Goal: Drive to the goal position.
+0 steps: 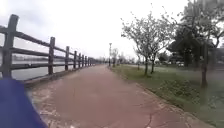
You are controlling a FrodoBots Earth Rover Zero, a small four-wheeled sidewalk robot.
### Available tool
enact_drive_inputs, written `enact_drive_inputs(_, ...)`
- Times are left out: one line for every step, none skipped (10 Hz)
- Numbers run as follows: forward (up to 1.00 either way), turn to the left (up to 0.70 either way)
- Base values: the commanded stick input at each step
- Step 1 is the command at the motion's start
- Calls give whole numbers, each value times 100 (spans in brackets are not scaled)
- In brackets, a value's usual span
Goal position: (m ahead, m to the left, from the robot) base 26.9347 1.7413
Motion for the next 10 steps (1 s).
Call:
enact_drive_inputs(85,8)
enact_drive_inputs(85,15)
enact_drive_inputs(85,8)
enact_drive_inputs(85,6)
enact_drive_inputs(85,0)
enact_drive_inputs(85,0)
enact_drive_inputs(85,3)
enact_drive_inputs(85,7)
enact_drive_inputs(85,0)
enact_drive_inputs(85,0)
